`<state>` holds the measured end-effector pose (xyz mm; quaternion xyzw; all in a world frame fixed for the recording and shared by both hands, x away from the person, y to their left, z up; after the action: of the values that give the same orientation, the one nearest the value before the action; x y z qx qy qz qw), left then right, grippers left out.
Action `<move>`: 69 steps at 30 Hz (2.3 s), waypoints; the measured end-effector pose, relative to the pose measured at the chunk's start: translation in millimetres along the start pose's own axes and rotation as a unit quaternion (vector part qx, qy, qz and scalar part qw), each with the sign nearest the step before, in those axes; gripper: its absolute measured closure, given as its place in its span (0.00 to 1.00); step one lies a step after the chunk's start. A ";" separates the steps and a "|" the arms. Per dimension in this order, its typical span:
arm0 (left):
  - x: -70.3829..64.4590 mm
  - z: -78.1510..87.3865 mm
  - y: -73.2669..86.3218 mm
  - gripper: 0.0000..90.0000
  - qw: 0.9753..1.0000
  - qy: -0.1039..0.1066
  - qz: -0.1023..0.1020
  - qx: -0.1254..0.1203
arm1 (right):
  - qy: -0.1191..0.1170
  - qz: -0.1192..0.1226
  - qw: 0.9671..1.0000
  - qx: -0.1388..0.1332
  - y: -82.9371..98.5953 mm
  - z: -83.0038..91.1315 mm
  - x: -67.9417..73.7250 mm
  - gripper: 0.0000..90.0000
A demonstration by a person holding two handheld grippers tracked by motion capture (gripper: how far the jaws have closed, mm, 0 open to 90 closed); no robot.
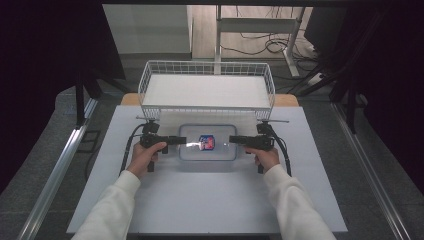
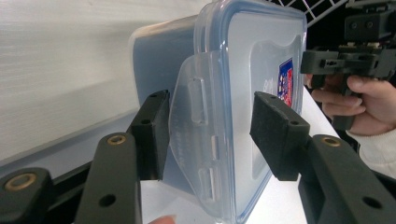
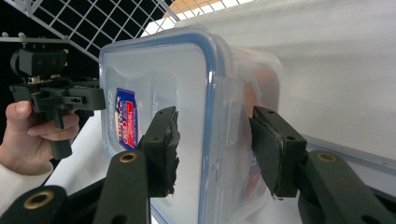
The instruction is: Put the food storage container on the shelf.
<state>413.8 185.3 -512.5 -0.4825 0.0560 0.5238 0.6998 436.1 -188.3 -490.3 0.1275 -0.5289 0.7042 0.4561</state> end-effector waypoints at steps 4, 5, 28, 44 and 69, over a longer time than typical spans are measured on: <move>1.9 -2.9 -0.4 0.54 1.000 0.002 0.023 -0.009 | 0.005 -0.013 1.000 -0.010 0.0 -2.0 -2.4 0.57; 2.5 -3.7 -0.6 0.54 1.000 0.000 0.029 -0.012 | 0.006 -0.016 1.000 -0.013 -0.1 -2.6 -3.0 0.57; -18.1 9.5 0.9 0.38 0.995 -0.081 -0.019 -0.048 | 0.087 0.068 0.992 -0.062 9.1 3.0 24.5 0.46; -64.7 60.1 75.6 0.30 0.985 -0.122 -0.118 -0.007 | 0.080 0.216 0.971 0.067 67.6 26.0 71.3 0.82; -82.3 76.6 127.2 0.30 0.974 -0.167 -0.152 0.010 | 0.093 0.269 0.948 0.141 83.8 -43.9 85.0 0.98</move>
<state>244.3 183.8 -502.5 -0.3835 -0.1303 0.4844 0.7755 337.4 -109.4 -504.6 -0.0227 -0.3944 0.8767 0.2744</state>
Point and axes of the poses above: each handheld gripper's, and its own axes: z roughly backward along the jaws, y roughly out of its underside, x roughly to its left, the point moved 1 cm from there along -z, roughly forward along the jaws, and after that the axes turned 8 degrees about -y, right-handed, at the moved point
